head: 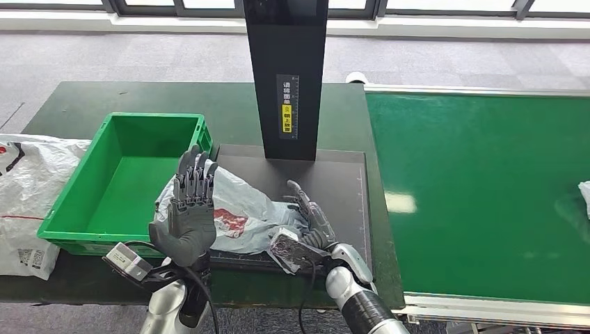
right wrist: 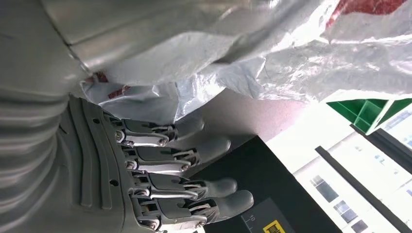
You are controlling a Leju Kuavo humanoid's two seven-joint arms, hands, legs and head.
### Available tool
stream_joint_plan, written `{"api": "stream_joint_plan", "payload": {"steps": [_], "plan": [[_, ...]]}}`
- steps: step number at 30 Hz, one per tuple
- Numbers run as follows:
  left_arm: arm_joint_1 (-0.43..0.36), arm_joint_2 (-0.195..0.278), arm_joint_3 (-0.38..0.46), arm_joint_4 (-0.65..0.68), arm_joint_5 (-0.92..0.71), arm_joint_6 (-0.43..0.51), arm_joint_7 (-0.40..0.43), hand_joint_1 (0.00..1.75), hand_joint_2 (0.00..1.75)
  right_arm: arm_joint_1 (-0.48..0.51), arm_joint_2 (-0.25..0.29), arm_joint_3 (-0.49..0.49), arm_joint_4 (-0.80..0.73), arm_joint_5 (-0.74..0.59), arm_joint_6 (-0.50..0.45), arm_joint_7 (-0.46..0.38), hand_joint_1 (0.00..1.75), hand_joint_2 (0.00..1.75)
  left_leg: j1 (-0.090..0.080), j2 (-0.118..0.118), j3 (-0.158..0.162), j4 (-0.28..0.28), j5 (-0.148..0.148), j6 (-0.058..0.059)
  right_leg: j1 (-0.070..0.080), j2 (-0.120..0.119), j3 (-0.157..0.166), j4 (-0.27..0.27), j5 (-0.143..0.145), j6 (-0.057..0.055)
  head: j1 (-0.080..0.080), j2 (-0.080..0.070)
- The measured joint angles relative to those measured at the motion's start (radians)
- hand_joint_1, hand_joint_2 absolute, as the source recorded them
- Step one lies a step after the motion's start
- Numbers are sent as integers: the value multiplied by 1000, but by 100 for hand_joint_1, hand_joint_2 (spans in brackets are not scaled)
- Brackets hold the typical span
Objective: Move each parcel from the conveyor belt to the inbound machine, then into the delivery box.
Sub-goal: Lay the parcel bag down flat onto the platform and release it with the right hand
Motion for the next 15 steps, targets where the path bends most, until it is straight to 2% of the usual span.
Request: {"api": "stream_joint_plan", "payload": {"steps": [10, 15], "plan": [[0, 0, 0, 3, -11, 0, 0, 0, 0, 0, -2, 0, 0, -18, -5, 8, 0, 175, 0, 0, 0, 0, 0, 0, 0, 0, 0, 0, 0, 0, 0, 0], [11, 2, 0, 8, -32, 19, 0, 0, 0, 0, -13, 0, 0, -28, -72, 37, 0, 175, 0, 0, 0, 0, 0, 0, 0, 0, 0, 0, 0, 0, 0, 0]]}}
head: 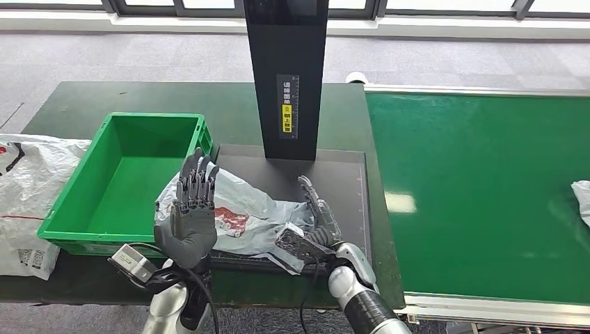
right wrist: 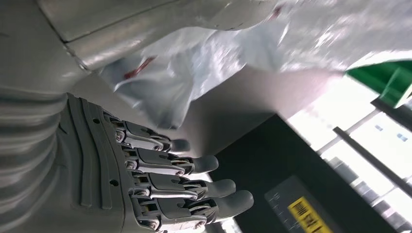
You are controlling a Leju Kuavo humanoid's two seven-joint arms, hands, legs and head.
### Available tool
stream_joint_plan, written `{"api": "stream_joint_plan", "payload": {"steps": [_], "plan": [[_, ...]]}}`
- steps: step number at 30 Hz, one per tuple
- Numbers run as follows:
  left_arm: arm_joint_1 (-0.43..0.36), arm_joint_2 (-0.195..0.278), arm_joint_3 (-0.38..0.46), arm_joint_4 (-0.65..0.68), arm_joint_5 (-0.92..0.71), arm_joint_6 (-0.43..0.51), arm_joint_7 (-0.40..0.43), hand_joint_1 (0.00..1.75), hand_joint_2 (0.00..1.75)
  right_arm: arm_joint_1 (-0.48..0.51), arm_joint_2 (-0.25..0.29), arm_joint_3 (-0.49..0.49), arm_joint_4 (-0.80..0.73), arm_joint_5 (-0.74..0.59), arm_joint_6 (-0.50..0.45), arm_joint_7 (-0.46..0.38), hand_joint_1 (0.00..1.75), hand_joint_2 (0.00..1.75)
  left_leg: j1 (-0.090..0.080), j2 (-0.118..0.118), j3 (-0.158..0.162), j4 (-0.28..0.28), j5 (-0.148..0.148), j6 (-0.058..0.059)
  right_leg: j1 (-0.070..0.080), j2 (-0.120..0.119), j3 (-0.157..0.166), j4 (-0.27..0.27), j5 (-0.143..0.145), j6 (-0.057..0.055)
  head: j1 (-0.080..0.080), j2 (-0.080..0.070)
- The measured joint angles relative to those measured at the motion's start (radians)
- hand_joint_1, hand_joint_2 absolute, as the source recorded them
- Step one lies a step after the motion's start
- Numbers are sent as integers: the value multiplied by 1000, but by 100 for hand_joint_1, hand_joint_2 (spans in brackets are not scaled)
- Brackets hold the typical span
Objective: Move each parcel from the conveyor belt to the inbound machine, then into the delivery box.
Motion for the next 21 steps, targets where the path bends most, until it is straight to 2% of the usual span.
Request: {"api": "stream_joint_plan", "payload": {"steps": [5, 8, 10, 13, 14, 16, 21], "plan": [[2, 0, 0, 0, -3, 3, 0, 0, 0, 0, -2, 0, 0, -1, -7, 2, 0, 175, 0, 0, 0, 0, 0, 0, 0, 0, 0, 0, 0, 0, 0, 0], [8, 0, 0, 30, -18, 21, 0, 0, 0, 25, -15, 0, -23, 5, -19, 7, 0, 175, 0, 2, -40, -1, 8, -3, 1, 1, -43, 0, 6, -4, 0, 0], [11, 0, 0, 49, -121, 132, 14, 0, 0, 47, -24, 0, -54, 19, -59, 32, 0, 175, 0, 2, -58, -1, 12, -3, 2, 0, -60, 0, 10, -5, 0, 0], [33, 3, 0, 67, -494, 454, 81, 0, 0, 112, -44, 0, -149, 33, -113, 72, 0, 175, 0, 0, -56, 1, 18, -5, 2, 0, -58, 3, 17, -5, 0, 0], [45, 5, 0, 71, -611, 524, 99, 0, 0, 141, -53, 1, -186, 34, -116, 79, 0, 175, 1, 0, -53, 1, 17, -5, 2, 0, -55, 4, 16, -6, 0, 0], [67, 10, 0, 81, -727, 574, 114, 0, 0, 193, -68, 1, -244, 36, -113, 89, 0, 175, 0, 0, -44, 0, 10, -6, 2, 0, -45, 3, 10, -6, 0, 0], [84, 16, -2, 94, -707, 574, 123, 0, 0, 246, -85, 2, -325, 40, -112, 93, 0, 175, 1, 2, -21, -1, -3, -5, 2, 1, -24, 2, -2, -4, 0, 0]]}}
